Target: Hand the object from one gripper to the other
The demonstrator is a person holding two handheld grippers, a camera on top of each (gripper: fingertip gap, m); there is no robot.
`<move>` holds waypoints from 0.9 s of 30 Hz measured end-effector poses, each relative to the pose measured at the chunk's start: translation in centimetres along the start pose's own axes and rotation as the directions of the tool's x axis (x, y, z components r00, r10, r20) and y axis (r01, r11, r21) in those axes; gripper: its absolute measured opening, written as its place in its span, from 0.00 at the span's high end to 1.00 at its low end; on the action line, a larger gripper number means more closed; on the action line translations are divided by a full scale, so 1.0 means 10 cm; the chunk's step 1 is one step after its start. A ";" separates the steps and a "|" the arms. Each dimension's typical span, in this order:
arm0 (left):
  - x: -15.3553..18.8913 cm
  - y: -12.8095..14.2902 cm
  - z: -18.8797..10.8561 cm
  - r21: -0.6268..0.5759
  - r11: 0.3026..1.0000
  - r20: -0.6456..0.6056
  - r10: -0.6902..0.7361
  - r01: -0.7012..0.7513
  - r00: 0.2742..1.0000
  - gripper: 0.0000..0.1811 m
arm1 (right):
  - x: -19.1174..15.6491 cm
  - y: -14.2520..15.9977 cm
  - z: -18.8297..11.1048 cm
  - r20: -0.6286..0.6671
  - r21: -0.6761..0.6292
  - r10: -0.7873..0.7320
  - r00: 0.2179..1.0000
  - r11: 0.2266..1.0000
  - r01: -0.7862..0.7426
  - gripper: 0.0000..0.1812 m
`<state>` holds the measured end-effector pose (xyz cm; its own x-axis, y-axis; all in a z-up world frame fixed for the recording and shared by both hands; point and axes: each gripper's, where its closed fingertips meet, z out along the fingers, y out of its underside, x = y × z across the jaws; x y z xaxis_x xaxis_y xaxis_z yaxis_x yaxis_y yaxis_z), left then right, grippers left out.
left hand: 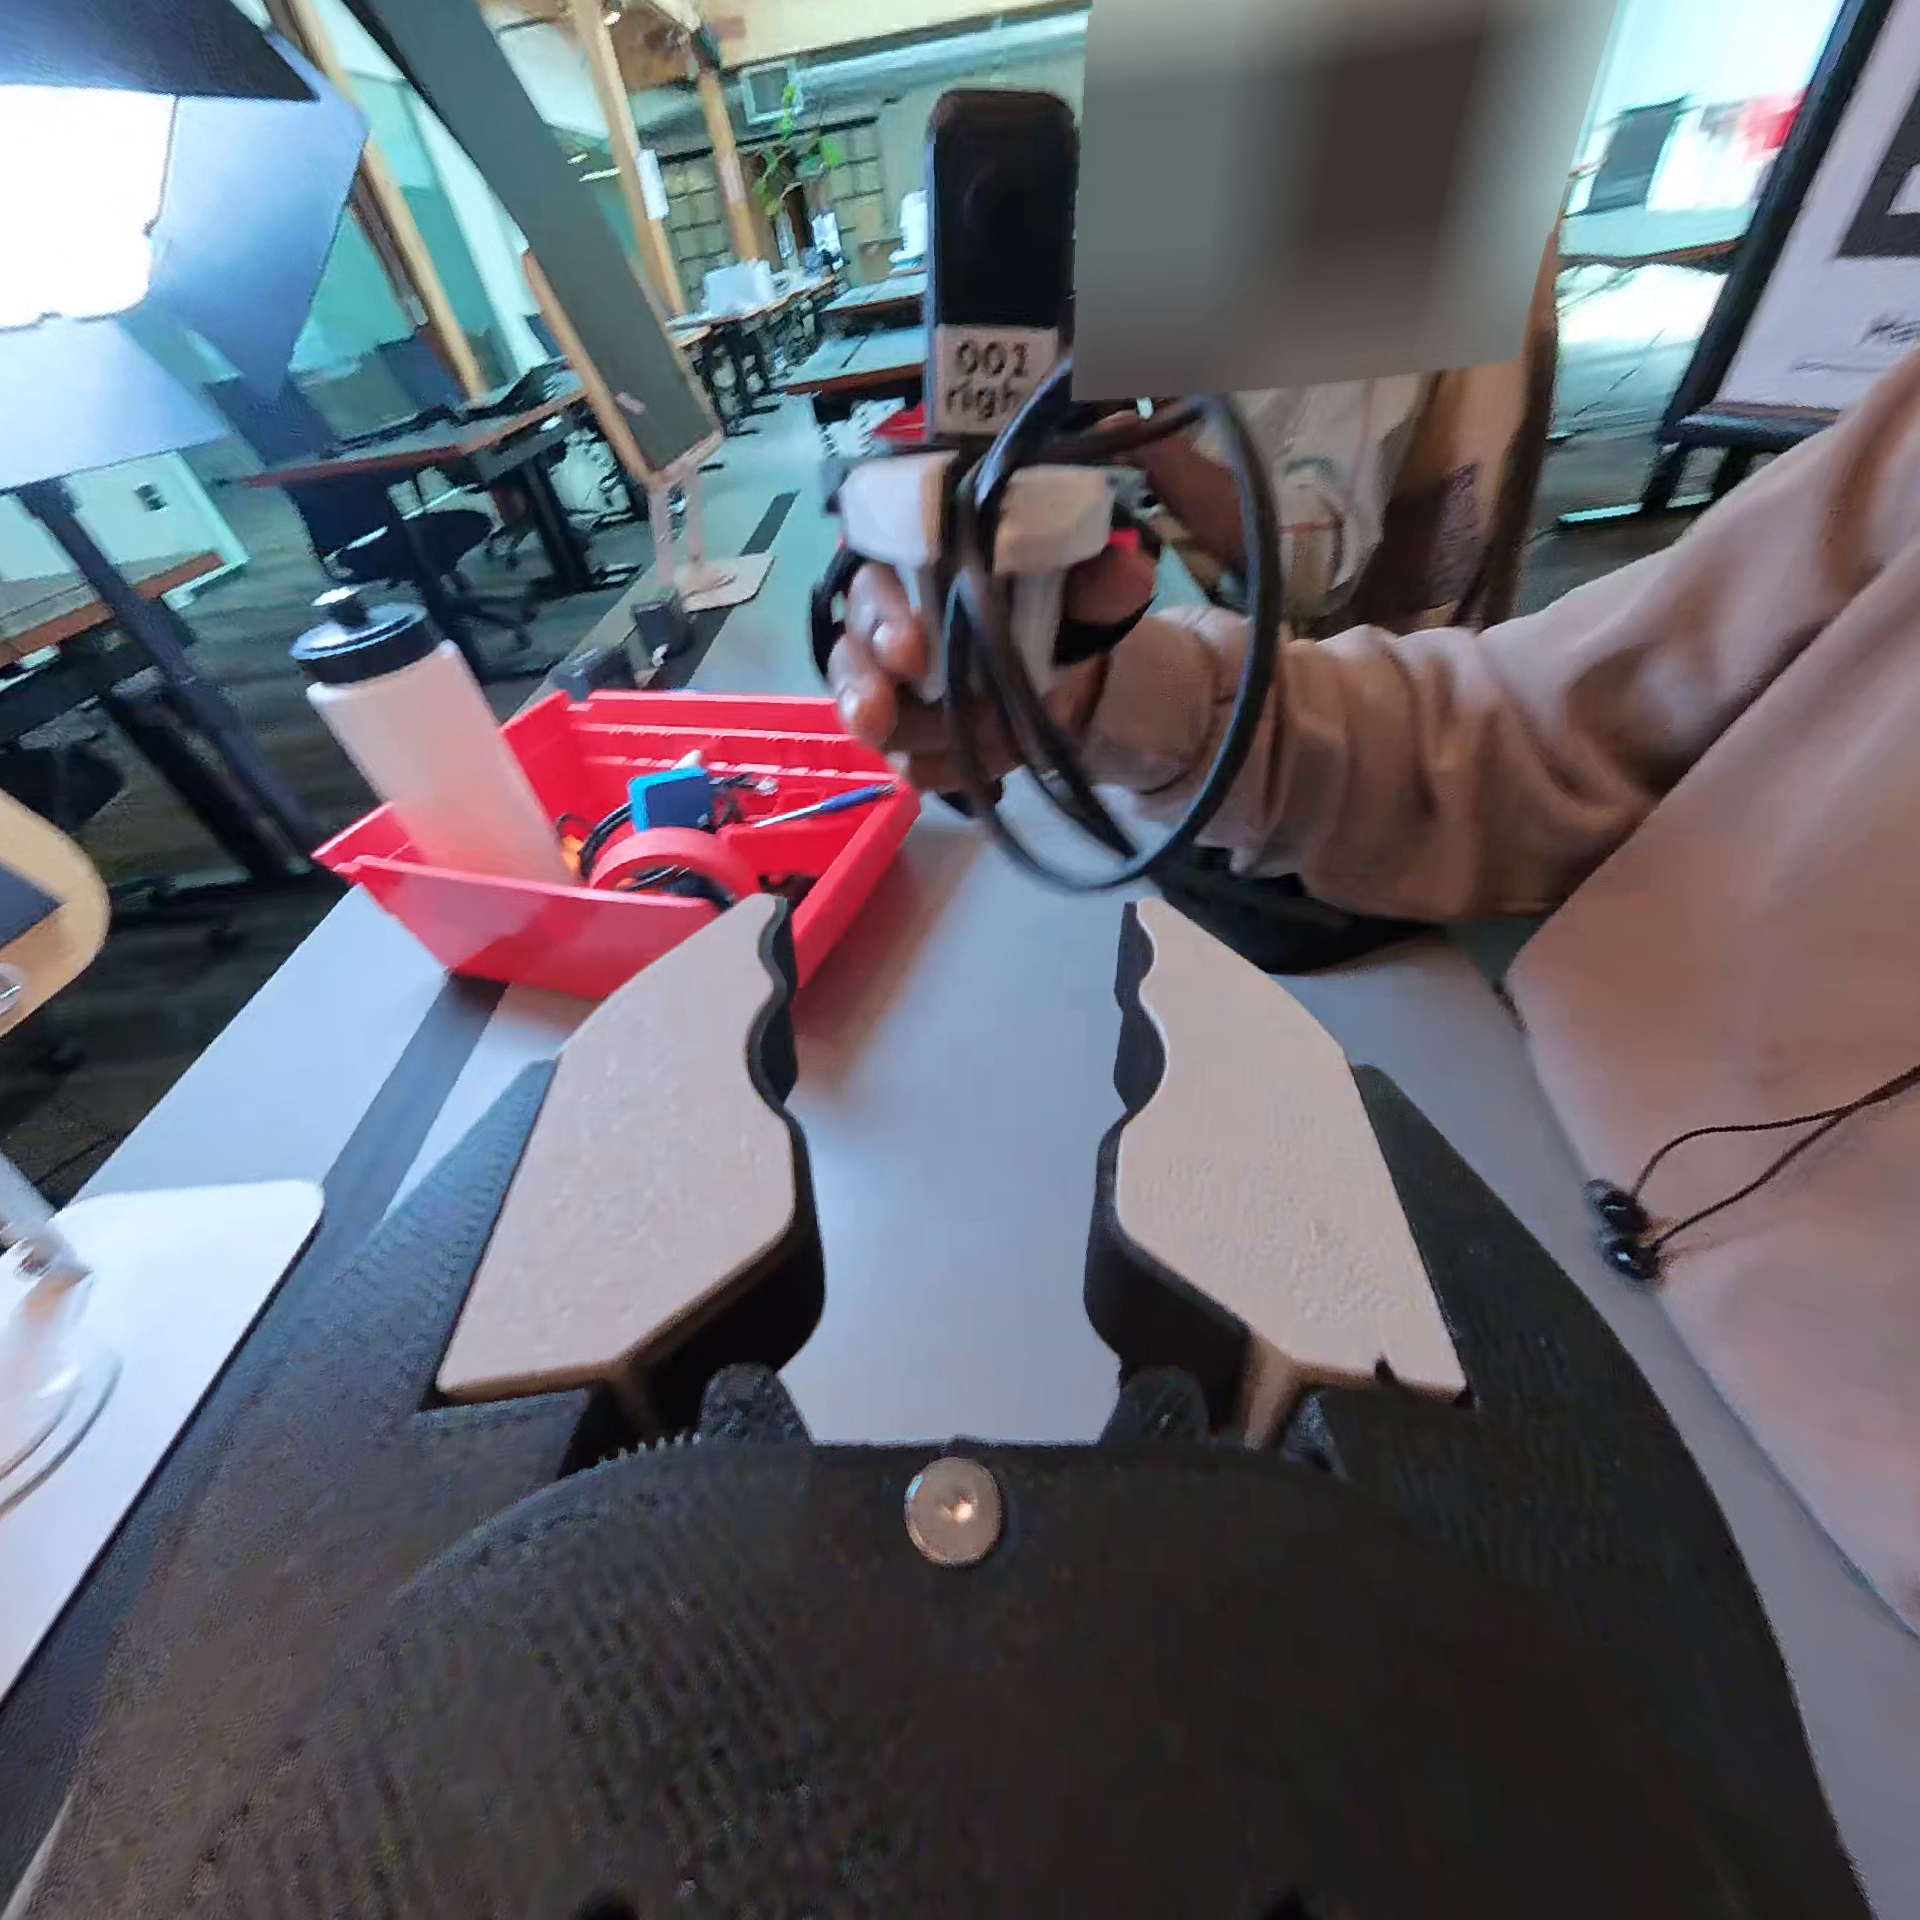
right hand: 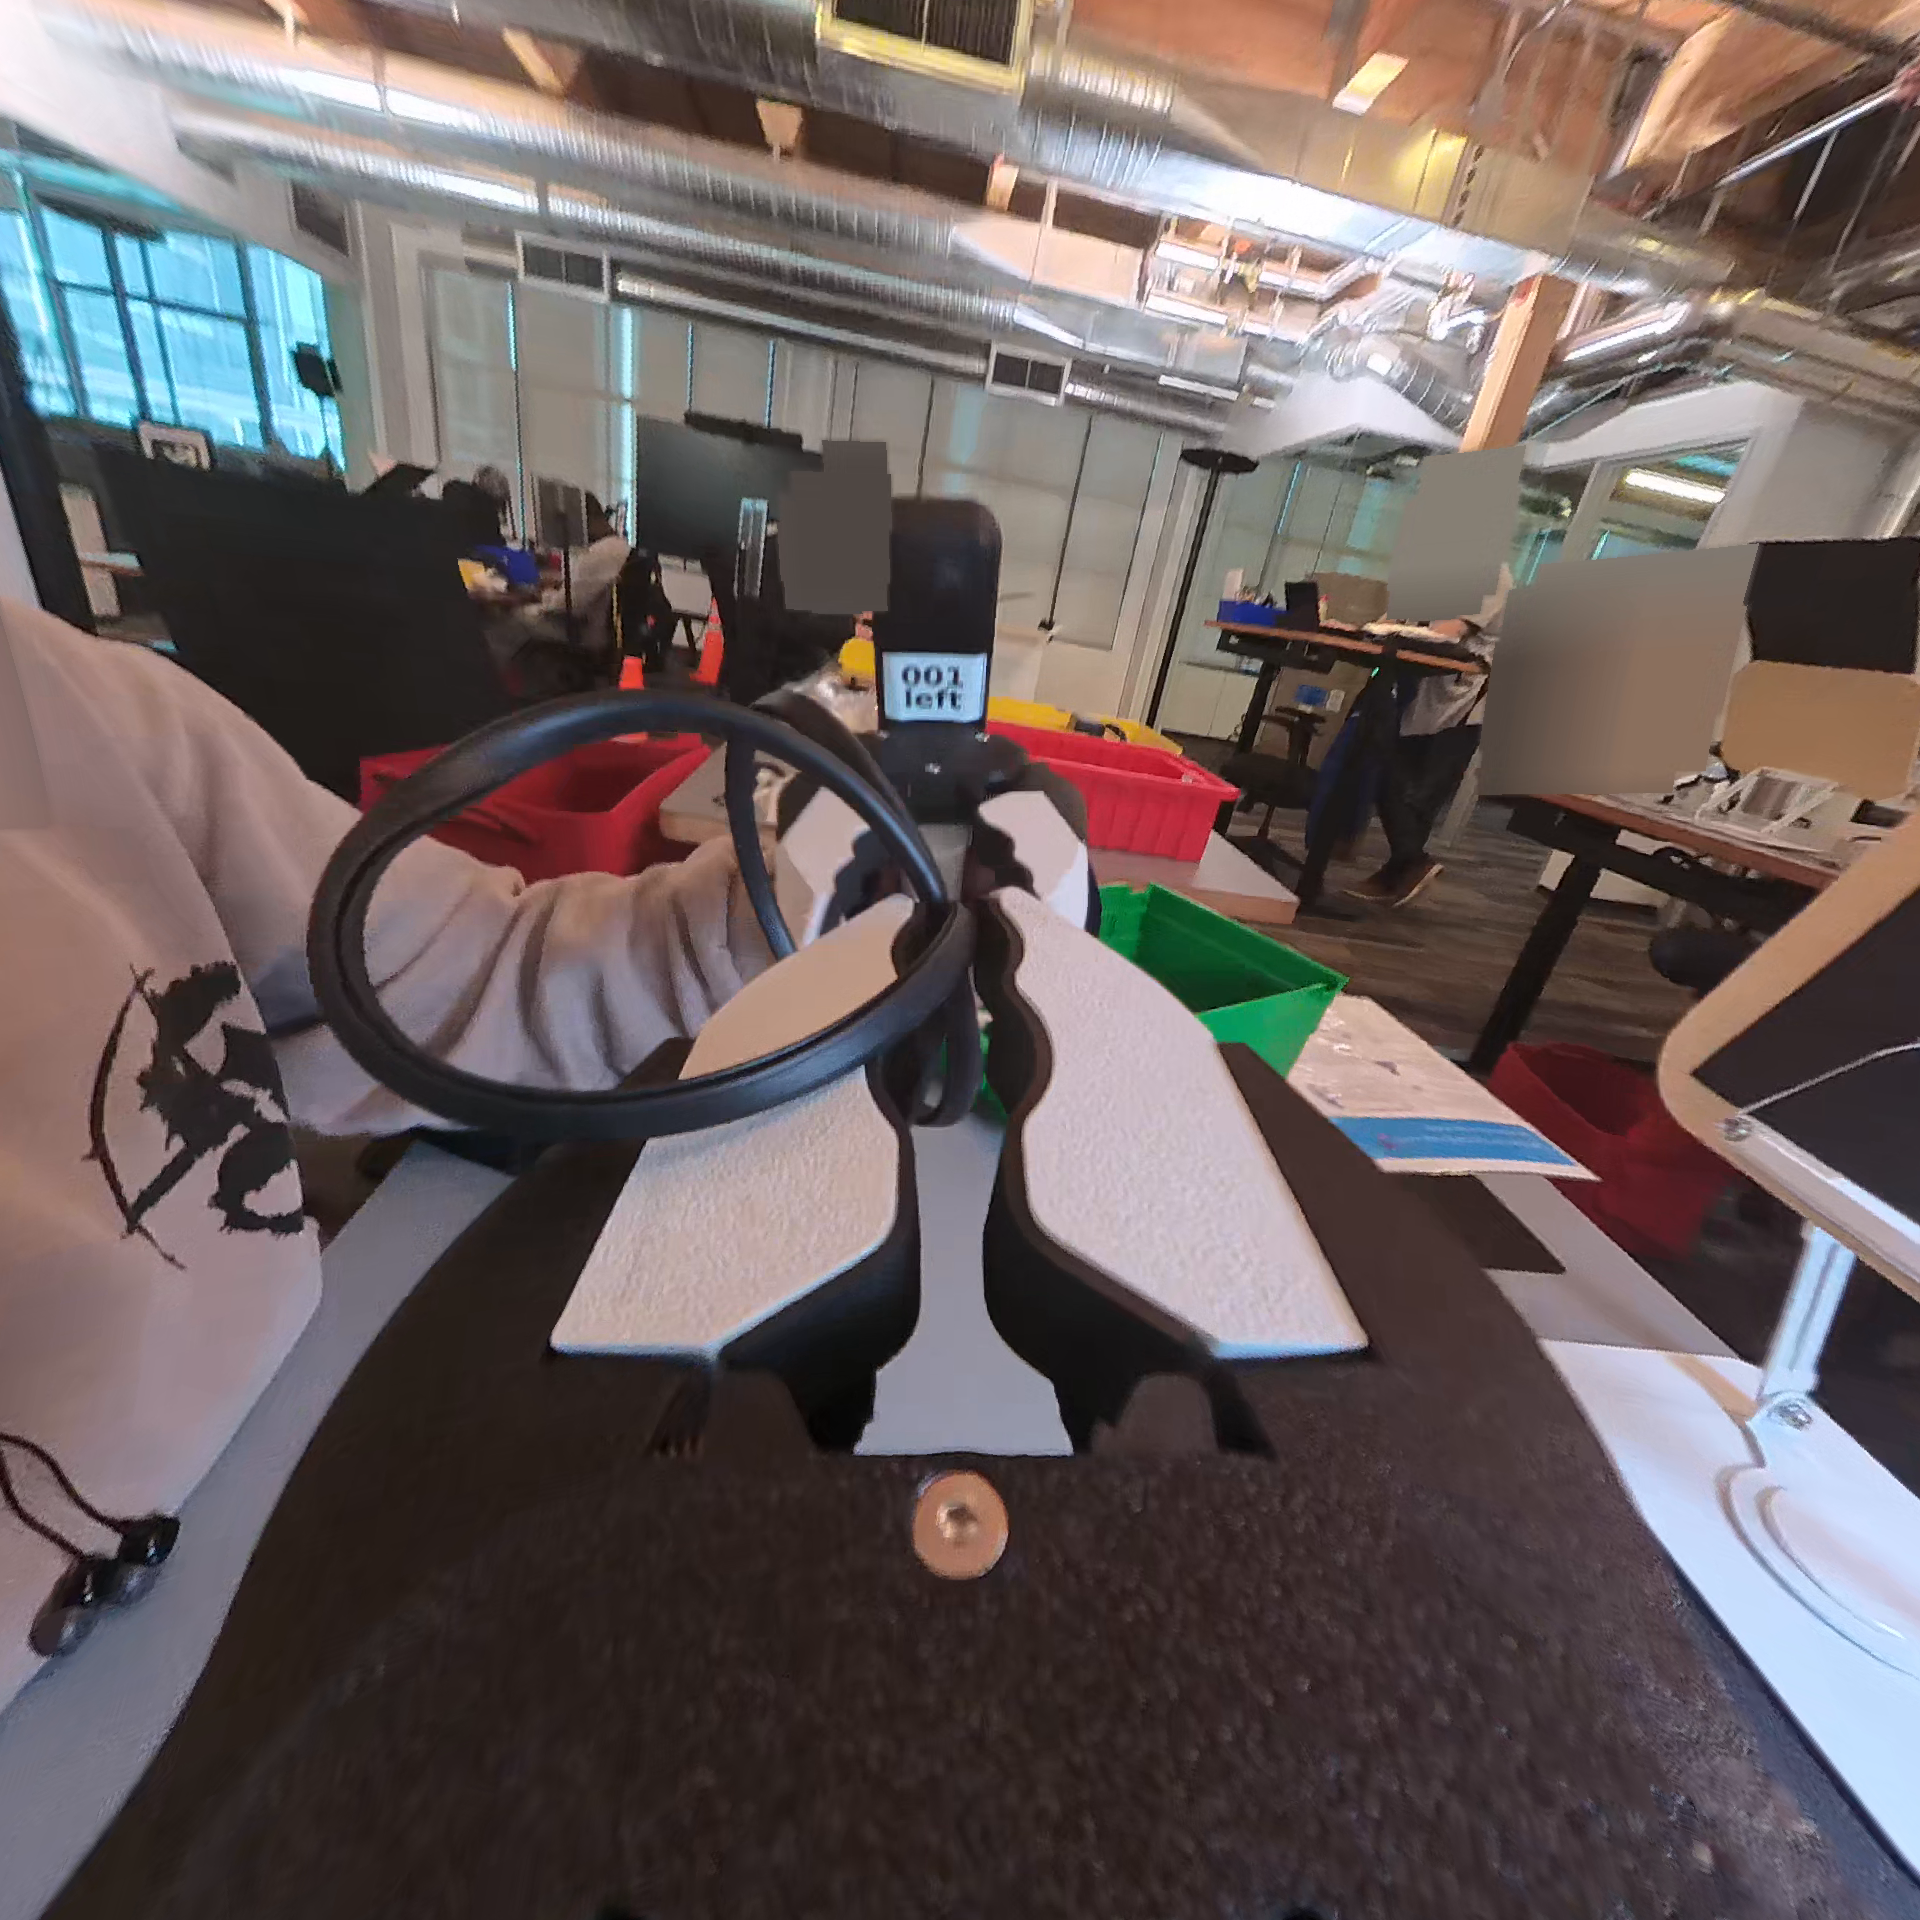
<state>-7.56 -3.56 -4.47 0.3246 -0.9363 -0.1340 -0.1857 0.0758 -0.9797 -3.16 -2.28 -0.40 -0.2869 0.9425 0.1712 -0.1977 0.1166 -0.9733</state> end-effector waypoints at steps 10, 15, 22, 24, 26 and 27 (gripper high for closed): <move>0.40 0.19 0.46 0.007 0.997 -0.235 -0.074 0.078 0.969 0.69 | -0.38 0.32 0.26 0.188 -0.088 0.021 0.982 0.996 -0.005 0.95; 0.46 0.32 0.56 -0.027 0.998 -0.261 -0.065 0.060 0.963 0.78 | -0.48 0.34 0.28 0.235 -0.092 0.028 0.972 0.996 -0.006 0.95; 0.17 0.31 0.54 -0.070 0.996 -0.096 -0.062 0.056 0.993 0.97 | -0.23 0.31 0.17 0.107 -0.137 -0.016 0.994 0.990 0.031 0.95; -0.05 0.35 0.45 -0.118 0.991 0.031 -0.061 0.064 0.998 0.97 | -0.05 0.40 0.11 0.013 -0.208 -0.072 0.997 0.975 0.073 0.93; -0.30 0.44 0.32 -0.209 0.978 0.195 0.030 0.012 0.980 0.97 | 0.09 0.54 0.03 -0.044 -0.306 -0.136 0.990 0.945 0.116 0.92; -0.43 0.47 0.25 -0.258 0.966 0.271 0.086 -0.014 0.959 0.97 | 0.15 0.62 -0.02 -0.059 -0.363 -0.165 0.985 0.922 0.133 0.90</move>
<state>-7.55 1.65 -8.91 0.5462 -0.7985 -0.2532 -0.4229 -0.0019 -0.9062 -4.65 -0.11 -6.21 -0.1945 0.9273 0.3199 0.1198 0.3462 -0.9305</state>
